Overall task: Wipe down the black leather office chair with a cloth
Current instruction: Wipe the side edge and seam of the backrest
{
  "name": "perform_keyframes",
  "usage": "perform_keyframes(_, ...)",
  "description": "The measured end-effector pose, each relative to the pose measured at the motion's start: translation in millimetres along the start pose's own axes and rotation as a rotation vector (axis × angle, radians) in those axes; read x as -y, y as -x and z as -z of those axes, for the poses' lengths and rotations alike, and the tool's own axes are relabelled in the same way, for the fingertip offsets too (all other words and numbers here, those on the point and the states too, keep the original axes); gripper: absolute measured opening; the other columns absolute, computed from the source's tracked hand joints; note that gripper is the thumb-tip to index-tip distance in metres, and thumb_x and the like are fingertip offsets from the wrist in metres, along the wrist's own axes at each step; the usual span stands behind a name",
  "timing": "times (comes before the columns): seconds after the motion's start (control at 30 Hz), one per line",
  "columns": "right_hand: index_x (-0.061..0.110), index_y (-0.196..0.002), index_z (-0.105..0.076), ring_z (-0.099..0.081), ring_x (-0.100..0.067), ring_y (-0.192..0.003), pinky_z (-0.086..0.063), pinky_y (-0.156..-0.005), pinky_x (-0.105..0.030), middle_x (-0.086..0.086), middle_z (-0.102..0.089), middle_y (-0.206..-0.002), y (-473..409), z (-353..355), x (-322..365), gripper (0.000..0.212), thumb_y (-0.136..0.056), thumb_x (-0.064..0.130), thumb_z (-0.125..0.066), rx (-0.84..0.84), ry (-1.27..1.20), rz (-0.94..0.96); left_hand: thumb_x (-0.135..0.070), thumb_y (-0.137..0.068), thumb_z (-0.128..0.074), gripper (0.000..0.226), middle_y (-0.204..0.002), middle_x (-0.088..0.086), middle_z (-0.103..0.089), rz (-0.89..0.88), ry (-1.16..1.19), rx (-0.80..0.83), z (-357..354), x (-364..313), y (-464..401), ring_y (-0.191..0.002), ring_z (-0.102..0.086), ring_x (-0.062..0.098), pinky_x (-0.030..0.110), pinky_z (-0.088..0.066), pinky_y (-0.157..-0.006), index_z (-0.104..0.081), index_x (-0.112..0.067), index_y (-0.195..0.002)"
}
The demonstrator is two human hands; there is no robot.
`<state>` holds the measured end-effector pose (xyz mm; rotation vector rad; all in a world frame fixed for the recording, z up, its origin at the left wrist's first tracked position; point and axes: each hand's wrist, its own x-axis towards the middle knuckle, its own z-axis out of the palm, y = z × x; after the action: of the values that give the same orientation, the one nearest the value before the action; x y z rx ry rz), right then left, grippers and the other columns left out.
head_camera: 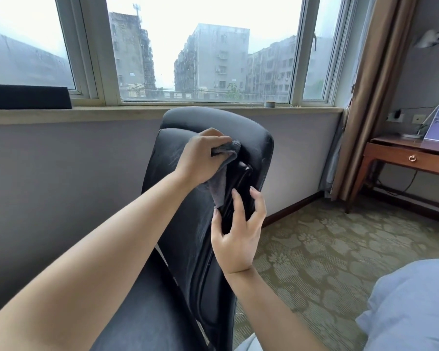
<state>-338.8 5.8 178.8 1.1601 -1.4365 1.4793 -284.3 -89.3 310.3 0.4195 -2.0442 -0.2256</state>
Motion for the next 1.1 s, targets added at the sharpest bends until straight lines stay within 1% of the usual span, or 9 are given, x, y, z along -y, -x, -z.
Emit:
perform_keyframes(0.2,0.002,-0.108,-0.06,-0.048,-0.035,-0.119,-0.049,-0.092,-0.047,-0.012,-0.038,-0.128,3.0,-0.1,0.6,0.042,-0.069,0.006,-0.073,-0.036,-0.016,0.004,-0.016,-0.076,-0.072,0.028,-0.098,-0.001,-0.064,-0.222,0.092,0.09,2.1,-12.5,15.4,-0.089,-0.064,0.02,0.028,-0.051,-0.08,-0.073,-0.005,-0.101)
perform_keyframes(0.4,-0.003,-0.107,-0.064,-0.047,-0.031,-0.117,-0.051,-0.09,-0.046,-0.011,-0.037,-0.125,0.8,3.1,1.0,0.042,-0.065,-0.003,-0.073,-0.036,-0.096,-0.021,-0.013,-0.08,-0.069,0.022,-0.1,0.005,-0.066,-0.391,-0.051,0.182,6.7,-14.2,9.1,-0.085,-0.059,0.027,0.037,-0.049,-0.077,-0.073,-0.008,-0.101)
perform_keyframes(0.47,-0.002,-0.109,-0.063,-0.046,-0.03,-0.119,-0.051,-0.089,-0.047,-0.011,-0.037,-0.126,0.6,1.6,0.9,0.043,-0.067,-0.002,-0.073,-0.023,-0.107,-0.029,-0.009,-0.079,-0.071,0.023,-0.1,0.006,-0.065,-0.401,-0.112,0.199,9.8,-7.7,2.5,-0.084,-0.058,0.029,0.038,-0.049,-0.077,-0.072,-0.008,-0.102)
perform_keyframes(0.57,-0.002,-0.11,-0.063,-0.045,-0.029,-0.119,-0.051,-0.089,-0.048,-0.009,-0.036,-0.126,0.1,-1.8,0.8,0.042,-0.07,0.003,-0.073,-0.004,-0.102,-0.052,-0.015,-0.079,-0.069,0.024,-0.099,0.009,-0.065,-0.345,-0.17,0.164,12.5,1.1,-4.3,-0.083,-0.057,0.032,0.038,-0.049,-0.078,-0.073,-0.01,-0.102)
perform_keyframes(0.7,-0.004,-0.11,-0.063,-0.047,-0.032,-0.117,-0.049,-0.092,-0.045,-0.01,-0.038,-0.123,1.5,-3.5,-2.3,0.04,-0.072,0.007,-0.069,-0.008,-0.061,-0.043,-0.018,-0.082,-0.053,0.028,-0.098,0.008,-0.066,-0.347,-0.174,0.15,6.7,-3.7,0.2,-0.08,-0.055,0.031,0.03,-0.044,-0.076,-0.073,-0.01,-0.099)
perform_keyframes(0.77,-0.005,-0.11,-0.063,-0.048,-0.033,-0.116,-0.049,-0.093,-0.044,-0.01,-0.039,-0.123,3.0,-3.4,-2.0,0.04,-0.072,0.006,-0.069,-0.013,-0.058,-0.034,-0.013,-0.081,-0.048,0.031,-0.098,0.006,-0.066,-0.378,-0.139,0.146,5.8,-8.3,4.8,-0.079,-0.054,0.027,0.029,-0.045,-0.073,-0.073,-0.01,-0.098)
perform_keyframes(0.87,-0.006,-0.108,-0.063,-0.05,-0.035,-0.113,-0.048,-0.093,-0.044,-0.011,-0.04,-0.121,3.7,-2.6,-1.1,0.042,-0.068,0.002,-0.072,-0.027,-0.067,-0.039,-0.003,-0.08,-0.049,0.03,-0.099,0.004,-0.065,-0.448,-0.114,0.153,5.0,-15.1,11.2,-0.081,-0.055,0.025,0.032,-0.047,-0.072,-0.074,-0.01,-0.097)
perform_keyframes(0.97,-0.004,-0.11,-0.062,-0.05,-0.036,-0.113,-0.048,-0.092,-0.046,-0.011,-0.04,-0.121,4.5,-1.1,0.8,0.044,-0.067,0.0,-0.072,-0.033,-0.09,-0.045,-0.004,-0.08,-0.05,0.029,-0.1,0.003,-0.066,-0.469,-0.101,0.157,6.3,-18.8,12.6,-0.084,-0.055,0.022,0.035,-0.048,-0.073,-0.074,-0.01,-0.095)
perform_keyframes(1.1,0.001,-0.113,-0.06,-0.049,-0.038,-0.117,-0.048,-0.091,-0.049,-0.009,-0.042,-0.122,4.3,-4.1,7.4,0.047,-0.067,0.002,-0.069,-0.028,-0.061,-0.082,0.001,-0.077,-0.067,0.019,-0.098,0.003,-0.067,-0.418,-0.124,0.14,8.7,-13.5,6.5,-0.084,-0.06,0.026,0.04,-0.051,-0.072,-0.075,-0.009,-0.092)
